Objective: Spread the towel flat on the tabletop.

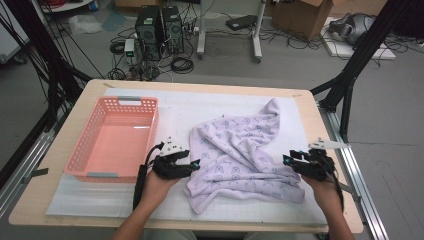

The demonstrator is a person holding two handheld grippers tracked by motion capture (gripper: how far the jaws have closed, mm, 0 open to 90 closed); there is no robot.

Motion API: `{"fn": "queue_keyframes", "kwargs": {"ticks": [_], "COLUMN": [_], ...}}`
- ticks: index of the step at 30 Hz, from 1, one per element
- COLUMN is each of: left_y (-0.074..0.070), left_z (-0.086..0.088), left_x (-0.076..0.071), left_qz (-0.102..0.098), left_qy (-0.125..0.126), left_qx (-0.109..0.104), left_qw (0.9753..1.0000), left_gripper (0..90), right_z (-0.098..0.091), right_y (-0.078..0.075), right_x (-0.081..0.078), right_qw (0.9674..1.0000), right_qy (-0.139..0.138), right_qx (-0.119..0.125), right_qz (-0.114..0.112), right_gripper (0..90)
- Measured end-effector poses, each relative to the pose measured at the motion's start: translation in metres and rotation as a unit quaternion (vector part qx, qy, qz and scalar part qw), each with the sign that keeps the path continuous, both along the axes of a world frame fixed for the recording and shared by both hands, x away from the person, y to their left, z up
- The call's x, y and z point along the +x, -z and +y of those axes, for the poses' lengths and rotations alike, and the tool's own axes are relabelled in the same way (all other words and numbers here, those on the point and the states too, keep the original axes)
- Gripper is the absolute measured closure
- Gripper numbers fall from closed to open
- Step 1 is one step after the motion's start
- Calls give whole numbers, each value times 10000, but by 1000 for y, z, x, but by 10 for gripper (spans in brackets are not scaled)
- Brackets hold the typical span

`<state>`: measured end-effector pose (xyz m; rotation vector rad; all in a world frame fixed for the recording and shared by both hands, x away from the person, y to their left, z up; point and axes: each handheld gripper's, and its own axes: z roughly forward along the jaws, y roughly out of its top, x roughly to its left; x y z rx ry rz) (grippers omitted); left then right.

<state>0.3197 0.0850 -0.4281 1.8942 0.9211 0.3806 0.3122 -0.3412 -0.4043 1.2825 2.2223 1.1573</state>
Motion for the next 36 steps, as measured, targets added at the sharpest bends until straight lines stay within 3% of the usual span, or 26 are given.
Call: {"fn": "queue_keyframes", "kwargs": {"ticks": [3, 5, 7, 9, 10, 11, 14, 17, 21, 23, 25, 26, 29, 32, 34, 36], "left_y": [0, 2, 6, 9, 10, 11, 14, 16, 19, 17, 15, 14, 14, 19, 24, 23], "left_z": [-3, -3, -3, -2, -2, -2, -2, -3, -6, -11, -17, -21, -32, -45, -51, -55], "left_x": [10, 13, 17, 21, 22, 23, 26, 28, 32, 34, 38, 41, 49, 52, 51, 48], "left_qz": [-66, -115, -45, 75, 108, 139, 210, 267, 366, 355, 325, 360, 442, 548, 581, 466], "left_qy": [-77, -147, -214, -274, -318, -344, -394, -423, -472, -409, -357, -329, -201, 42, 193, 331], "left_qx": [-60, -142, -173, -204, -217, -234, -243, -233, -192, -121, -84, -96, -56, -4, 176, 306], "left_qw": [9999, 9997, 9996, 9994, 9992, 9990, 9987, 9985, 9980, 9985, 9988, 9988, 9988, 9985, 9980, 9979], "left_gripper": [443, 451, 457, 457, 457, 457, 456, 454, 440, 429, 426, 421, 412, 413, 413, 469], "right_z": [24, 39, 53, 63, 63, 62, 49, 22, -14, -26, -33, -35, -35, -30, -25, -20], "right_y": [17, 26, 32, 37, 36, 35, 30, 27, 22, 19, 14, 11, 3, 0, 2, 5], "right_x": [25, 36, 45, 50, 50, 48, 36, 18, -9, -18, -22, -23, -20, -10, -1, 8], "right_qw": [9994, 9992, 9980, 9964, 9960, 9953, 9922, 9883, 9837, 9825, 9855, 9879, 9954, 9975, 9975, 9977], "right_qy": [-75, -217, -286, -415, -496, -585, -433, -96, 338, 468, 481, 491, 475, 543, 615, 618], "right_qx": [-219, -252, -496, -654, -675, -681, -1102, -1469, -1679, -1682, -1475, -1343, -775, -440, -347, -292], "right_qz": [241, 242, 257, 344, 311, 356, 387, 401, 540, 647, 695, 607, 293, 52, -5, -34], "right_gripper": [607, 607, 606, 693, 816, 845, 855, 855, 854, 845, 777, 710, 624, 601, 592, 582]}}
